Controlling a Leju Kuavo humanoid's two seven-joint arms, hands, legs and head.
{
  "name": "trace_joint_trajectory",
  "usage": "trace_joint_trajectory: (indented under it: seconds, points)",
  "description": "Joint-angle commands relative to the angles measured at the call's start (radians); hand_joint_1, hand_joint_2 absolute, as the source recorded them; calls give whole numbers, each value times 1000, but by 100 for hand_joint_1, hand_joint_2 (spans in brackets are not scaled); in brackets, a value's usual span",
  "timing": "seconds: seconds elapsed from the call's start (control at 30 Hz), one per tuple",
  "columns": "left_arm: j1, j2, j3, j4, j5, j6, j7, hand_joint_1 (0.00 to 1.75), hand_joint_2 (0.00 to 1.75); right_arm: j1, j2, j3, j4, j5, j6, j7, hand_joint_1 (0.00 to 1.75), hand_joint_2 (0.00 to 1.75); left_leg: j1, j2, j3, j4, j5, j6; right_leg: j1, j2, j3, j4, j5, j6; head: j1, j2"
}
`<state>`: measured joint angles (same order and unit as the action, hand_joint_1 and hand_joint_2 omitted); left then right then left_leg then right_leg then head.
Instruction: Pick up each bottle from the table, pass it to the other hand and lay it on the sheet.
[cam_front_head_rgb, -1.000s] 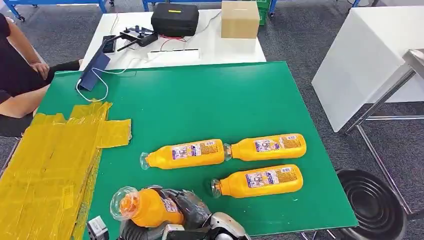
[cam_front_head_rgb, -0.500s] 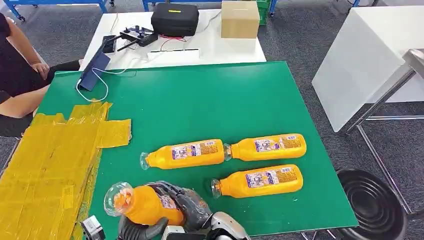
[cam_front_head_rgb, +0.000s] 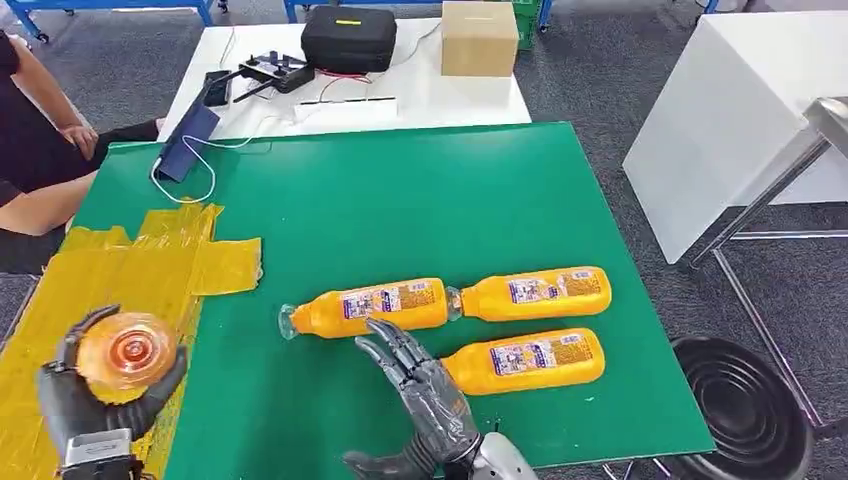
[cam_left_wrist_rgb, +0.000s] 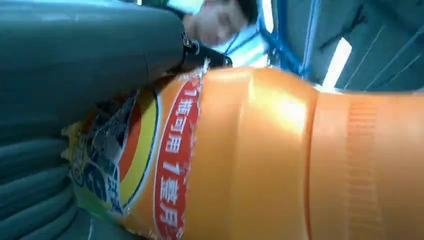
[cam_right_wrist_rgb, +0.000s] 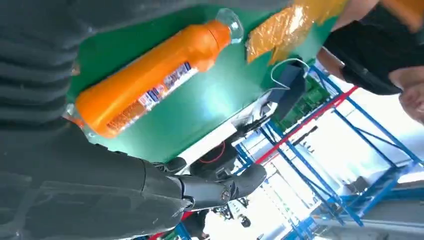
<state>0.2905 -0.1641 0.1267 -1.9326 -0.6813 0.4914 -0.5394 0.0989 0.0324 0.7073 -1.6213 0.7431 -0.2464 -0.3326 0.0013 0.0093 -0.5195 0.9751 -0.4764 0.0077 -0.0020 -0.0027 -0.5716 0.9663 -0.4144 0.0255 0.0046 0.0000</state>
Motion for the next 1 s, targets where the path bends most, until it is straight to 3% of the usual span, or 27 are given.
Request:
trace_joint_trajectory:
  seconds: [0.03, 0.37, 0.5, 0.6, 0.77, 0.83, 1.0]
  points:
    - [13, -38, 64, -2, -64, 42, -4, 175, 175, -3, -35, 5, -8, 5, -5, 19, 0, 0, 1, -1, 2, 0, -2, 0, 1, 0, 3, -1, -1, 0, 0, 0]
    - [17, -11, 96, 40, -184, 67, 28, 175, 175, -42, -13, 21, 19, 1, 14, 28, 0, 0, 0, 0, 1, -1, 0, 0, 0, 0, 1, -1, 0, 0, 0, 0]
    - [-2, 67, 229, 217, -431, 157, 49, 175, 175, -233, 26, 78, 127, -73, 56, 64, 0, 0, 1, 5, 5, -1, -2, -2, 1, 6, 4, 0, 0, -1, 0, 0]
    - [-116, 145, 270, 424, -568, 202, 93, 175, 175, -359, 12, 76, 174, -127, 74, 98, 0, 0, -1, 5, 1, -4, 1, -1, -2, 5, 1, -1, 2, -1, 0, 0]
    - [-345, 231, 65, 731, -889, 182, 396, 175, 175, -381, -178, -67, 106, -214, 138, 87, 0, 0, -1, -7, 2, -3, 7, -2, -1, -7, 3, -2, 1, -1, 0, 0]
    - [-395, 260, -7, 811, -889, 184, 456, 175, 175, -378, -184, -101, 101, -231, 162, 66, 0, 0, 0, -17, 0, -2, 10, -2, 1, -15, 5, -4, 2, 0, 0, 0]
    - [-401, 285, -58, 870, -889, 188, 485, 175, 175, -393, -129, -69, 125, -195, 172, 93, 0, 0, -1, -5, 0, -1, 8, 0, -1, -4, 2, 0, 5, 0, 0, 0]
